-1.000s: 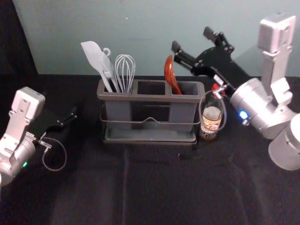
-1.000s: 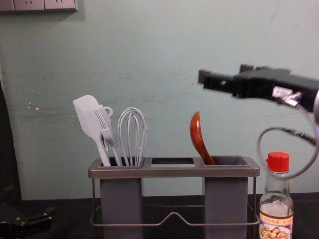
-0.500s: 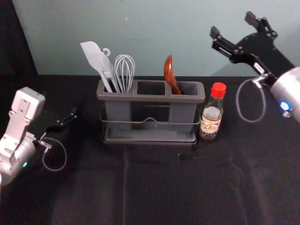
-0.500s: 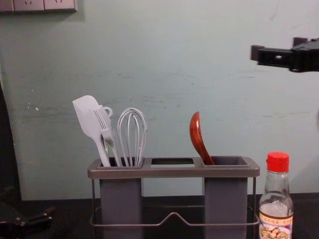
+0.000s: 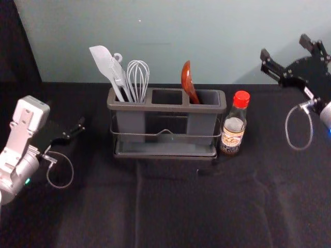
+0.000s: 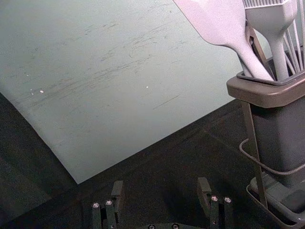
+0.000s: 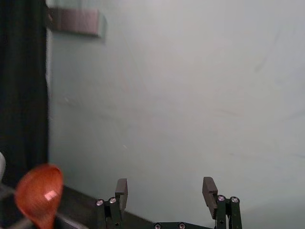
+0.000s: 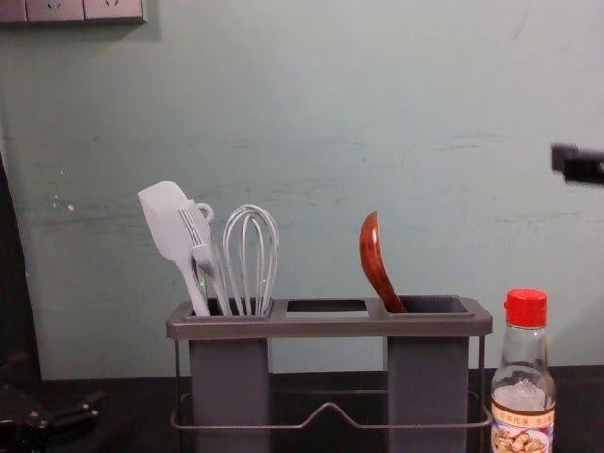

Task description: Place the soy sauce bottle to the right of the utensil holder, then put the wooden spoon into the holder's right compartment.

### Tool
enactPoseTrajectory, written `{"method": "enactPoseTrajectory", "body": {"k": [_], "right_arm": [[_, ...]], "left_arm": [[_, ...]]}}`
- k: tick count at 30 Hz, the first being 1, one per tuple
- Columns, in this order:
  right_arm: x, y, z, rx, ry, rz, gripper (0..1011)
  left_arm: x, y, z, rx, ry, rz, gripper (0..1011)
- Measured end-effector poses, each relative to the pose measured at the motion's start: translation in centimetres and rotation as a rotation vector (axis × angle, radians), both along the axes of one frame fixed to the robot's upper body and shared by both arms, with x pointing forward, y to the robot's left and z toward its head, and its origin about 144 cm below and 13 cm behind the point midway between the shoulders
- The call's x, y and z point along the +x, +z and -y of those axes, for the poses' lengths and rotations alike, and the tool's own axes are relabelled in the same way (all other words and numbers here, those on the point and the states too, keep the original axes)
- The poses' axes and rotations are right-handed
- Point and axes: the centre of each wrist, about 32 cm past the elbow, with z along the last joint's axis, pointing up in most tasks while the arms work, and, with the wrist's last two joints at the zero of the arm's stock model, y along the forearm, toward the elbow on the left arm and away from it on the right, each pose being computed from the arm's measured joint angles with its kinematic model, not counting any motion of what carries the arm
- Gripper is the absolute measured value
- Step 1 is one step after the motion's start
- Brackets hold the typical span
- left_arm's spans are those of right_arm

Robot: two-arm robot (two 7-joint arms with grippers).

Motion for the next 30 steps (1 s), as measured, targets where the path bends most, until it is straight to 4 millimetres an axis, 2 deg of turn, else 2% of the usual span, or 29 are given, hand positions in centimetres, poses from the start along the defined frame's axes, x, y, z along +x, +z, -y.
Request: {"method": "enactPoseTrajectory", "body": {"k": [7,17,30], "right_arm": [[-0.1,-2.1,0.8,-0.062,-0.069,-0.052,1004],[0.6,-5.4,1.3,-0.063,-0.093,-0.131,1004],[2.1,-8.1,1.7,-0.05,-0.08,-0.228,1004]], "left_arm": [[0.0,0.0,0.0,0.0,0.0,0.0,1000],[0.0,0.0,0.0,0.0,0.0,0.0,1000],[0.0,0.0,0.0,0.0,0.0,0.0,1000]]}}
